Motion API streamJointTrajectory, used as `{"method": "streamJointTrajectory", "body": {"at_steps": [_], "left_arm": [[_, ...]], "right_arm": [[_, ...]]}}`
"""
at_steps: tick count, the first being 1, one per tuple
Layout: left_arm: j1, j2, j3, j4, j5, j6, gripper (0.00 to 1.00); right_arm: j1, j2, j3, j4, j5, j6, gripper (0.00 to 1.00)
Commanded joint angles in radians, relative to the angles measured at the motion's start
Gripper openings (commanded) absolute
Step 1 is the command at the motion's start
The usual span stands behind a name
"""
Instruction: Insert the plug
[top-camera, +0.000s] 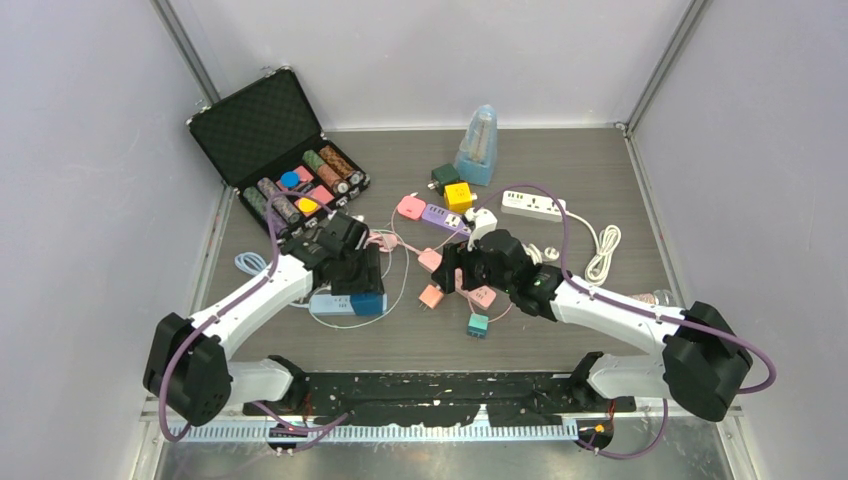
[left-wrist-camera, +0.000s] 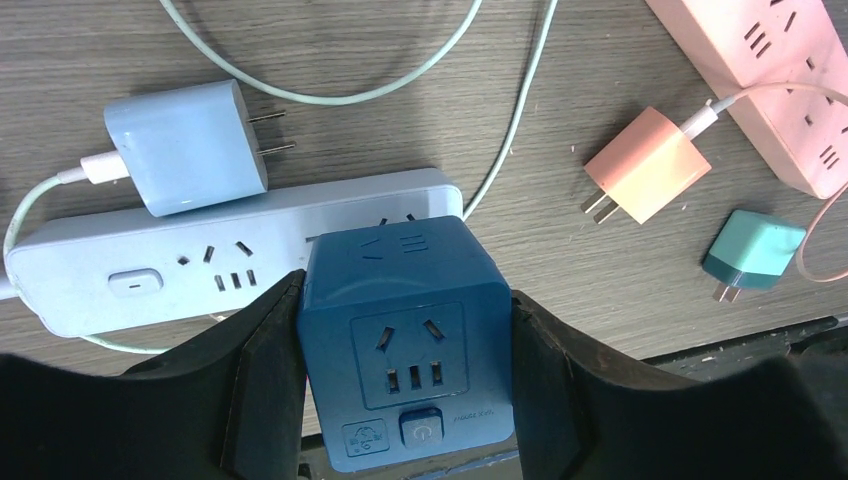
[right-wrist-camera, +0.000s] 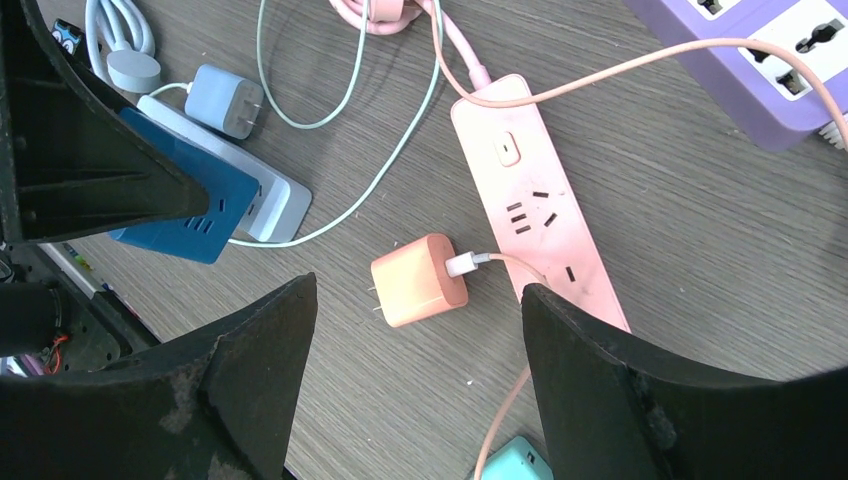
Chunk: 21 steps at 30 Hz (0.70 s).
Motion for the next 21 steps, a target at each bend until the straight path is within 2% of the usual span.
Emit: {"method": "streamJointTrajectory", "body": {"at_steps": [1,14,21], "left_arm": [[-0.018,-0.001,0.046,0.02,0.003,-0.015,0.0],[-0.028,-0.033,0.075,0.013,-0.058,-0.01,0.0],[-0.03,0.031,0.078,0.018,-0.057,0.011,0.0]], "right_arm": [[-0.007,0.004,0.005,0.01,0.001,0.022,0.79],[-0.016,0.007,0.0,0.006,-0.001,0.019,0.79],[-0.017,0.013,0.0,0.006,-0.005,0.023,0.79]]}}
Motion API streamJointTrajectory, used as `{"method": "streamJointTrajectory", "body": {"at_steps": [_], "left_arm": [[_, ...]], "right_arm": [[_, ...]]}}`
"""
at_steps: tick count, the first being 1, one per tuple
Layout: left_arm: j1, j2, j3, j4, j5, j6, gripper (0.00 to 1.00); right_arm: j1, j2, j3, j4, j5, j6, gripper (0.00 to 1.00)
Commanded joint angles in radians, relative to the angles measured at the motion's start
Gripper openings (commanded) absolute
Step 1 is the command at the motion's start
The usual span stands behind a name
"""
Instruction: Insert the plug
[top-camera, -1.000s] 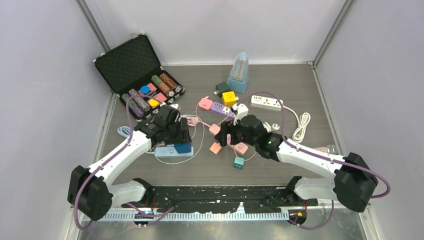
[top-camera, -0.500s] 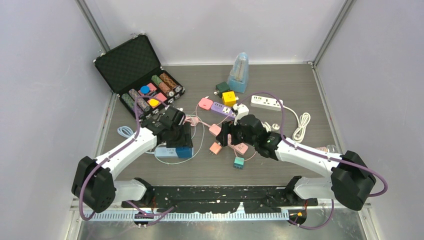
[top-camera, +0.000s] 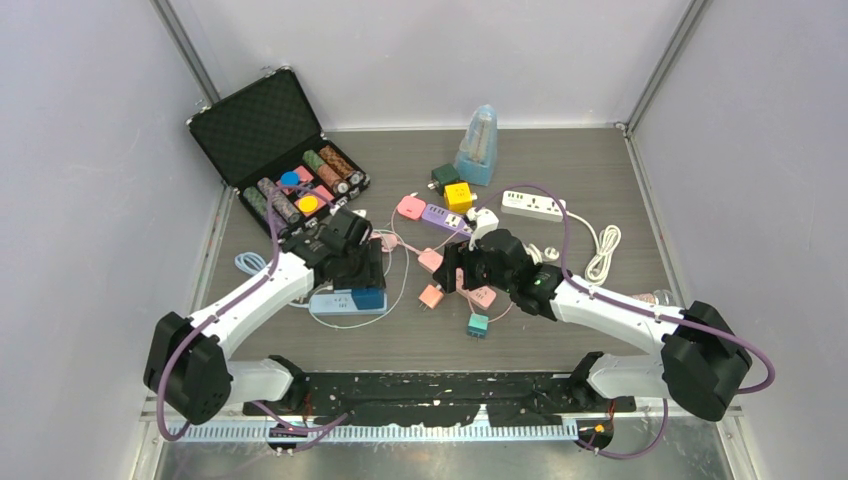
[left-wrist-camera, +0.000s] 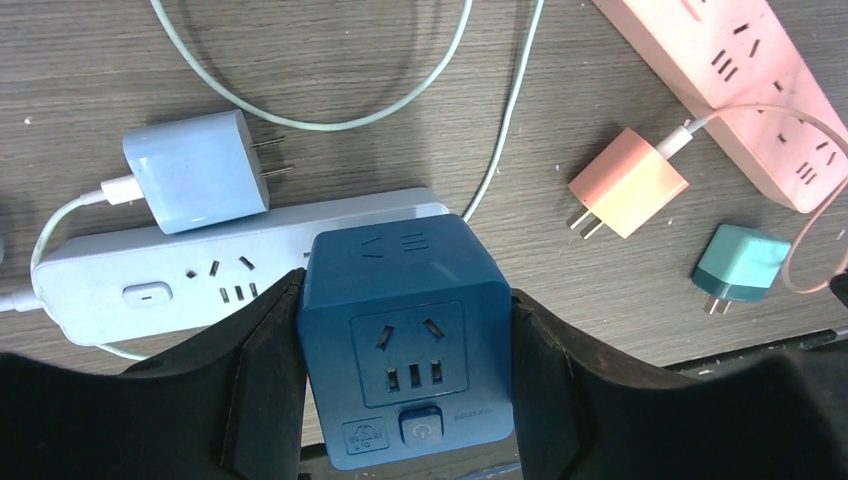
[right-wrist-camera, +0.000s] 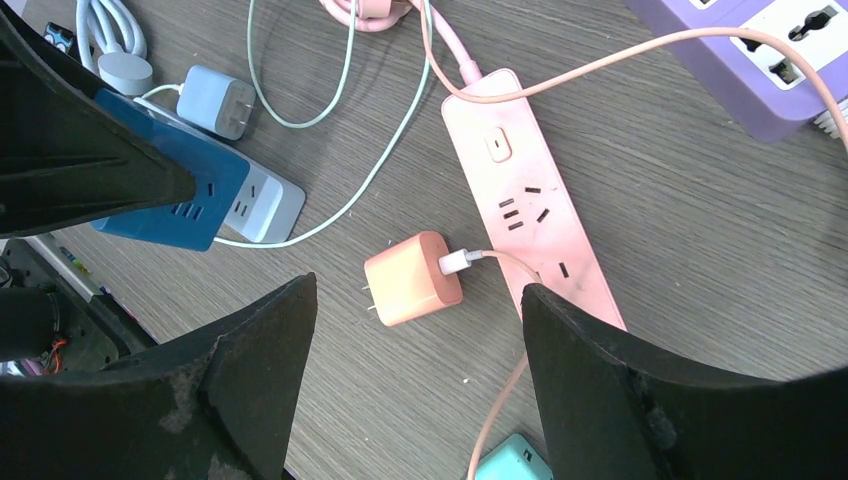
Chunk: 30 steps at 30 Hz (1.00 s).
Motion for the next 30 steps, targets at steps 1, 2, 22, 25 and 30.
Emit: {"method": "streamJointTrajectory", "body": {"at_steps": [1,2,22,25,30], "left_arm": [[-0.006,0.038,0.04,0.021,-0.012,0.011,0.0],[-0.007,0.047,0.039,0.022,-0.01,0.013,0.0],[-0.015,0.011,0.012,0.094,-0.05,-0.006,0.0],[-0.02,-0.013,0.004,0.104,-0.076,-0.004,0.0],[-0.021,0.002,0.005,0.079,-0.069,0.006,0.0]], "right_arm": [[-0.004,0.005,0.002,0.013,-0.002,0.01,0.79],[-0.005,0.005,0.002,0.012,-0.002,0.011,0.79],[-0.01,0.017,-0.002,0.011,-0.004,0.006,0.8],[-0.012,0.018,-0.003,0.011,-0.004,0.007,0.79],[-0.012,0.022,-0.003,0.011,-0.006,0.007,0.79]]}}
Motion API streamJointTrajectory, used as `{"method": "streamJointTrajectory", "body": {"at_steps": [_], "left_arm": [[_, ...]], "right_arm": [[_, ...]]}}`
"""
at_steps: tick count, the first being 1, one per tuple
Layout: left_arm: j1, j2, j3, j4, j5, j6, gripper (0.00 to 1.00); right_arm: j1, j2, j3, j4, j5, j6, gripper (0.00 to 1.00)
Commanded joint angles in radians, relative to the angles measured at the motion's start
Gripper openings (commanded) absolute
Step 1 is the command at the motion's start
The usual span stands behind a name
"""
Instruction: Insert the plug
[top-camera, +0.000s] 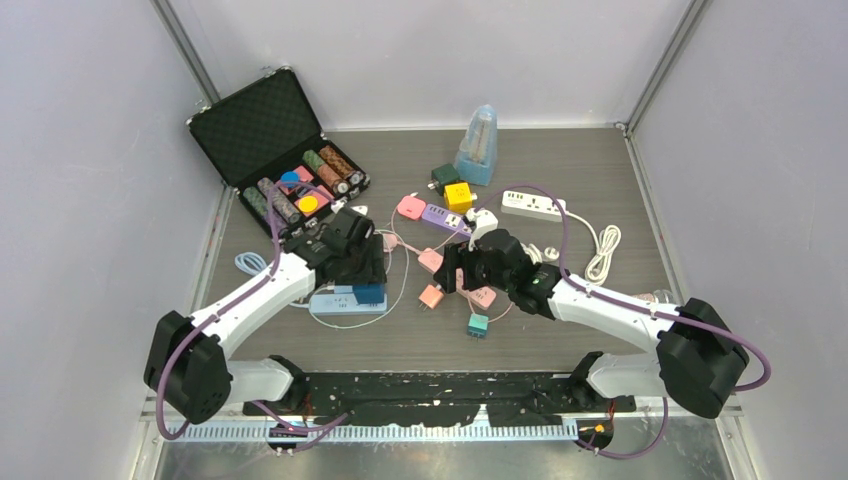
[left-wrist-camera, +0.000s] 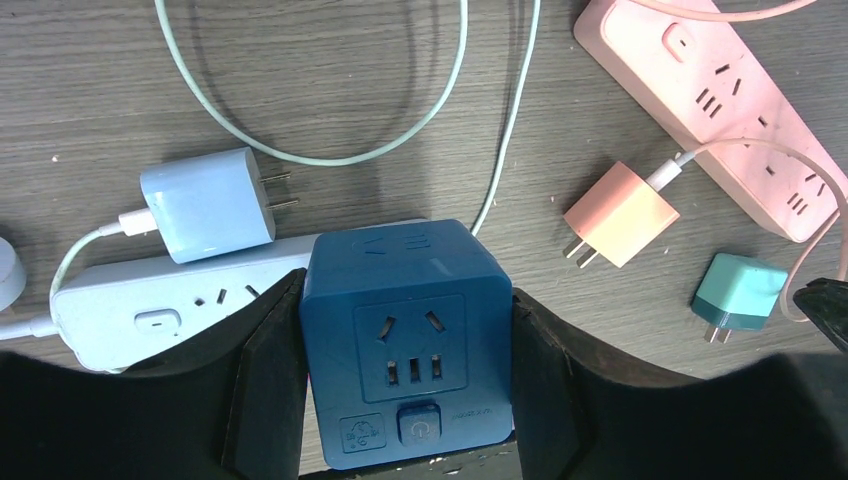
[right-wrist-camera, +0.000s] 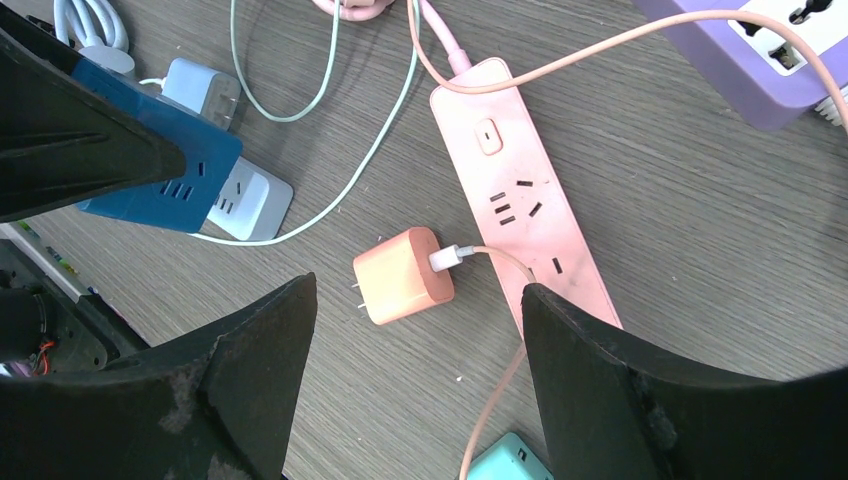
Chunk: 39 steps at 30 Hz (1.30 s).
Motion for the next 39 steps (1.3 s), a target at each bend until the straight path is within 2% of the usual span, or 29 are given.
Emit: {"method": "streamJointTrajectory", "body": {"at_steps": [1,19,33,39], "left_arm": [[-0.007,-0.008,0.004,0.023,-0.007,0.003,0.0],[-0.02,0.008,-0.01,0.007,-0.017,0.002,0.0],[-0.026,0.02,-0.071,0.065,-0.001,-0.005,0.0],[-0.067,0.019,-0.12,0.097,-0.047,-0.01,0.0]], "right_arm": [[-0.004,0.003,-0.002,0.012,-0.005,0.004,0.8],[-0.006,0.025,0.001,0.014,-0.01,0.015,0.79],[-0.006,0.047,0.008,0.018,-0.052,0.02,0.79],[-0.005,0.042,0.003,0.019,-0.046,0.02,0.79]]}}
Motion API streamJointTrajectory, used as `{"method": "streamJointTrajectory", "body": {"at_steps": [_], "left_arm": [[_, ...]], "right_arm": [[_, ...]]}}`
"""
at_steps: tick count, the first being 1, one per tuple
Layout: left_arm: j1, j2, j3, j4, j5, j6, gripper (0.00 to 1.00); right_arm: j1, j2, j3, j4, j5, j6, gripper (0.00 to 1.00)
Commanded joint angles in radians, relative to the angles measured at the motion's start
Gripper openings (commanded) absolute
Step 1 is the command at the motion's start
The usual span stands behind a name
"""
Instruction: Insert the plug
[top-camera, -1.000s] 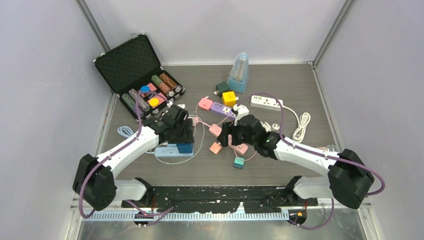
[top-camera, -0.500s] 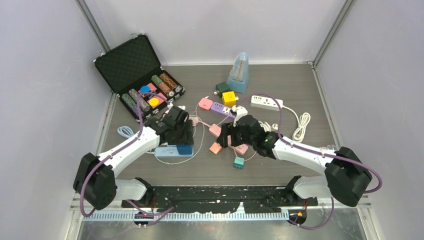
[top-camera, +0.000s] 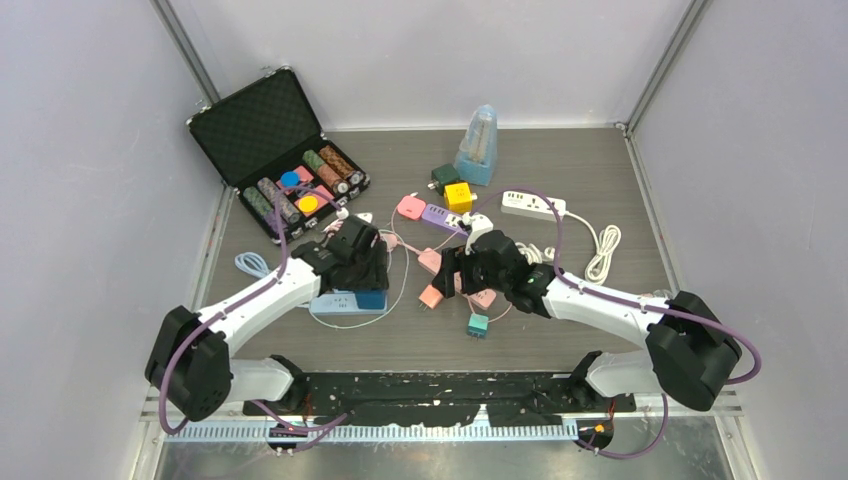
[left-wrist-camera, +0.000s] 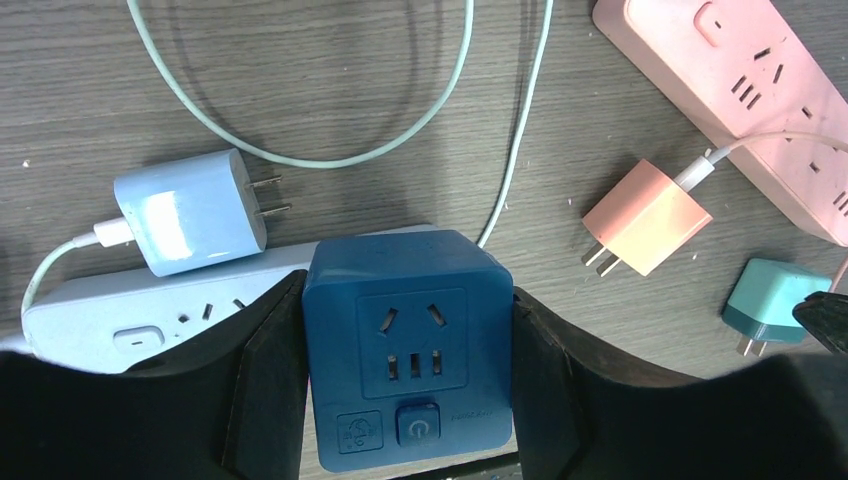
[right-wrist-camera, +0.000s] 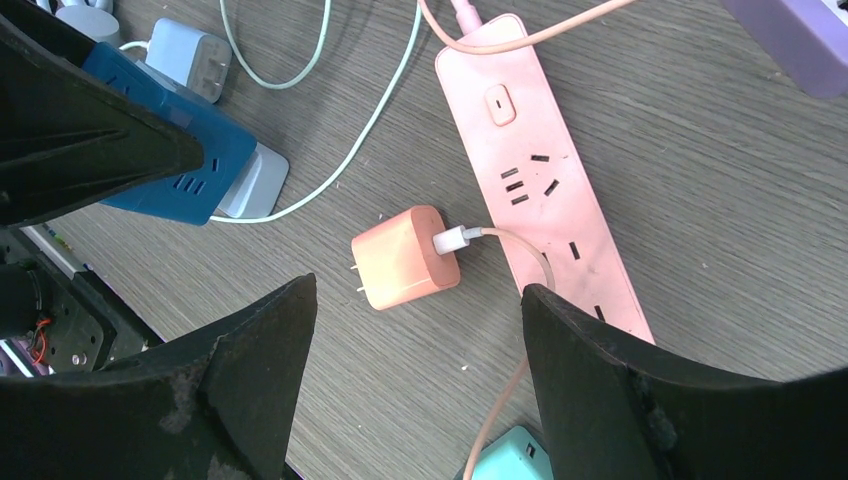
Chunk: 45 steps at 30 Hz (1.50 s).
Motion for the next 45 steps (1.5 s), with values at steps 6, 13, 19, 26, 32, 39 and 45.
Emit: {"method": "streamJointTrajectory", "body": {"at_steps": [6,13,19,26,32,39,45], "left_arm": [[-0.087,-0.008,-0.164,0.108,-0.091,-0.102,0.0],[-0.197,-0.02,-0.278,0.176,-0.252,-0.239,0.0],[-0.226,-0.001,-0.357,0.27,-0.266,-0.304,0.0],[-0.268,-0.1,-0.438,0.331,-0.374,-0.323,0.0],[-0.311,-0.232,-0.489,0.375,-0.498,-0.303,0.0],[-0.342,-0.295,-0.52,0.418,-0.565,-0.254,0.15],[-0.404,-0.26,-0.524,0.456,-0.639,-0.22,0.14]], "right_arm": [[-0.004,-0.002,0.01,0.015,0.001,0.013,0.79],[-0.006,-0.002,0.011,0.013,0.003,0.009,0.8],[-0.006,-0.004,0.013,0.003,0.003,0.007,0.79],[-0.007,0.005,0.021,0.001,-0.001,0.008,0.79],[-0.007,0.033,0.034,0.003,-0.019,0.018,0.79],[-0.006,0.045,0.026,0.051,-0.105,0.008,0.82],[-0.006,0.051,0.034,0.068,-0.121,0.004,0.83]]}}
